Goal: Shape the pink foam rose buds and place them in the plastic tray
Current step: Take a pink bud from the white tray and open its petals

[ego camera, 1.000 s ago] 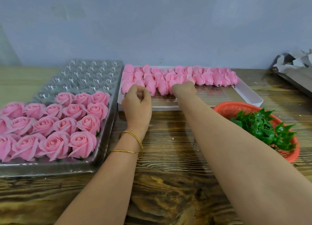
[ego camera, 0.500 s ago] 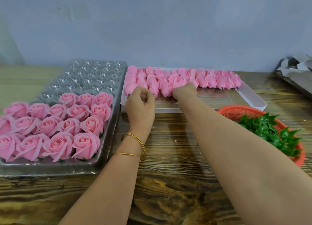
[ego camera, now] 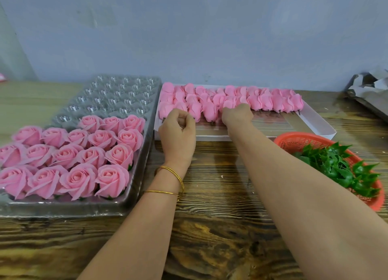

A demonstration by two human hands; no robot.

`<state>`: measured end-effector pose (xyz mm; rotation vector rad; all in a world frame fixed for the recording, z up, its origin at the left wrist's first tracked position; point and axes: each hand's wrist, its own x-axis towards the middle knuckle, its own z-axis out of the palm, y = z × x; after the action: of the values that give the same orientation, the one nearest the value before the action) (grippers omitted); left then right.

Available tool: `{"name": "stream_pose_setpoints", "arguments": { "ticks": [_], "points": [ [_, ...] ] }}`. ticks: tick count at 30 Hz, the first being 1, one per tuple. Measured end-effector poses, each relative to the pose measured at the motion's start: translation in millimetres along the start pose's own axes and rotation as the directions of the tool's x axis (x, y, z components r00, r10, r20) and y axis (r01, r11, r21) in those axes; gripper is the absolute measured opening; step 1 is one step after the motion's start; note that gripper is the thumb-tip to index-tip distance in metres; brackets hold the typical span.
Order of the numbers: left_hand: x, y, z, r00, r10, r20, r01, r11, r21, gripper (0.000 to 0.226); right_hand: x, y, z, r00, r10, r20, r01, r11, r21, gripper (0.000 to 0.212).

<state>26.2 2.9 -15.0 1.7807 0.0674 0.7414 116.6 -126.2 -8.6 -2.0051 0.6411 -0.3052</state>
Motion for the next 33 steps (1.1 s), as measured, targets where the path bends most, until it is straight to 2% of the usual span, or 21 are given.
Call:
{"name": "stream_pose_setpoints", "arguments": {
  "ticks": [9,12,18,21,23,24,27,28,29,31,33],
  "points": [
    [-1,1,0,1.0,-0.018,0.024,0.018,1.0,-0.024,0.012,1,1,-15,0.996,-0.059,-0.073,0.062,0.997,0.049,0.033],
    [0,0,0,0.999,-0.021,0.031,0.022,0.999,-0.034,0.012,-3,-3,-17,0.994,-0.089,-0.055,0.091,0.995,0.034,0.019],
    [0,1,0,0.998,-0.039,0.053,0.042,0.997,-0.065,0.014,-25,-11,-24,0.986,-0.162,-0.025,0.164,0.98,0.115,0.013],
    [0,2,0,0.996,-0.051,0.076,0.061,0.989,-0.137,0.019,-46,-14,-27,0.976,-0.216,0.018,0.209,0.959,0.192,0.025],
    [-2,5,0,0.987,-0.096,0.127,0.127,0.954,-0.271,0.009,-59,-13,-27,0.966,-0.249,0.064,0.222,0.932,0.285,0.017],
    [-2,6,1,0.977,-0.132,0.17,0.186,0.917,-0.353,0.005,-66,-12,-27,0.961,-0.261,0.09,0.214,0.912,0.351,0.014],
    [1,9,2,0.94,-0.202,0.274,0.316,0.819,-0.479,0.057,-83,-8,-24,0.948,-0.247,0.2,0.095,0.821,0.564,0.019],
    [3,8,3,0.932,-0.196,0.303,0.329,0.811,-0.484,0.067,-88,-6,-24,0.939,-0.252,0.234,0.054,0.779,0.625,0.018],
    [3,8,3,0.923,-0.175,0.343,0.335,0.805,-0.491,0.065,-92,-5,-24,0.929,-0.257,0.267,0.013,0.743,0.669,0.015],
    [4,9,3,0.893,-0.14,0.428,0.364,0.785,-0.501,0.041,-98,-1,-25,0.899,-0.279,0.339,-0.051,0.701,0.711,0.009],
    [5,8,2,0.874,-0.132,0.467,0.387,0.772,-0.505,0.03,-101,4,-25,0.858,-0.335,0.39,-0.071,0.675,0.735,0.007]
  ]
}}
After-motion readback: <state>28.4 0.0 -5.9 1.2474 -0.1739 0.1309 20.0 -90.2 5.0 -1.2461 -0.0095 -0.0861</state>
